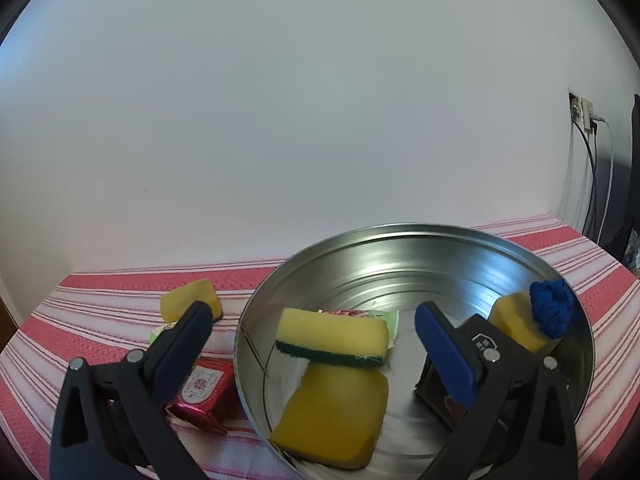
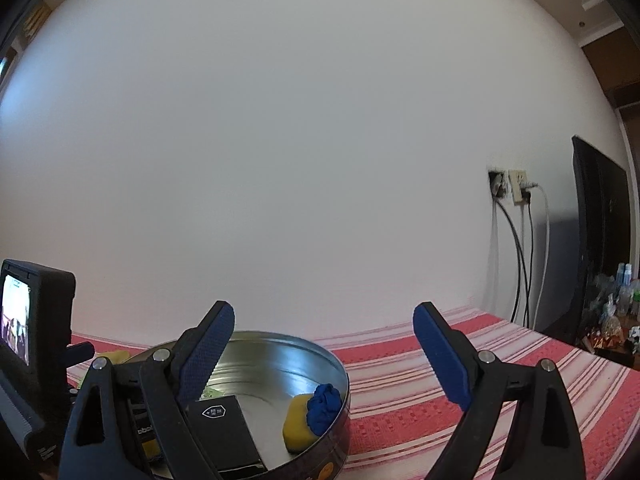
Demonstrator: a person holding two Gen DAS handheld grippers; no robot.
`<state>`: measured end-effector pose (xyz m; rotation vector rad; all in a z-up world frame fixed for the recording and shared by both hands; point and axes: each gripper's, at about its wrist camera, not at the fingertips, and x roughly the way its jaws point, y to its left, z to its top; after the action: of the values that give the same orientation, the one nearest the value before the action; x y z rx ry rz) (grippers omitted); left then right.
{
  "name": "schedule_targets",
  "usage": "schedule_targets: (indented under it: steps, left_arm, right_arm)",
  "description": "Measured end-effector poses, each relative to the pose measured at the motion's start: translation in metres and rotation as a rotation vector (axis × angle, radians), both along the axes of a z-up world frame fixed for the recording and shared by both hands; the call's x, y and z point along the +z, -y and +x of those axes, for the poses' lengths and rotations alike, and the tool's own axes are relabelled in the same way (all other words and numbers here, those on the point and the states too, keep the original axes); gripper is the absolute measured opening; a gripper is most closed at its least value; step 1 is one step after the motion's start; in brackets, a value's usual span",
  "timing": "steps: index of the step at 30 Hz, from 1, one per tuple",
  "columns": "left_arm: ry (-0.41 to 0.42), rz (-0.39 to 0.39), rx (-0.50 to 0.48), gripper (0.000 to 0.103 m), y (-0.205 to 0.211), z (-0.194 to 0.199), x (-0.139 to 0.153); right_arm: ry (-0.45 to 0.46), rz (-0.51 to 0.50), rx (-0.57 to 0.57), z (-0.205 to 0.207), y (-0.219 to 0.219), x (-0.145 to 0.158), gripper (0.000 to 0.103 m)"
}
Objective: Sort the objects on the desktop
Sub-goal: 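Withdraw both grippers from the tin toward the remaining objects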
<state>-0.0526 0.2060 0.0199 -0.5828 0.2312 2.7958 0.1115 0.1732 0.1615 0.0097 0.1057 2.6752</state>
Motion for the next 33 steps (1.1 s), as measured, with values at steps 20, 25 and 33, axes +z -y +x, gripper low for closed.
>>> schedule_targets:
  steps: [20, 25, 33]
  left_arm:
    - [0.028, 0.023, 0.008, 0.102, 0.016, 0.008, 0.001]
    - [0.043, 0.046, 0.015, 0.102, 0.029, 0.012, 0.002]
    - [0.067, 0.060, 0.024, 0.102, 0.053, 0.023, 0.002]
  right_arm:
    - [-0.057, -0.012, 0.037, 0.014, -0.016, -0.001, 0.102]
    - [-0.053, 0.026, 0.051, 0.015, -0.010, 0.000, 0.102]
    - [-0.057, -0.014, 0.080, 0.020, -0.011, -0.002, 0.102]
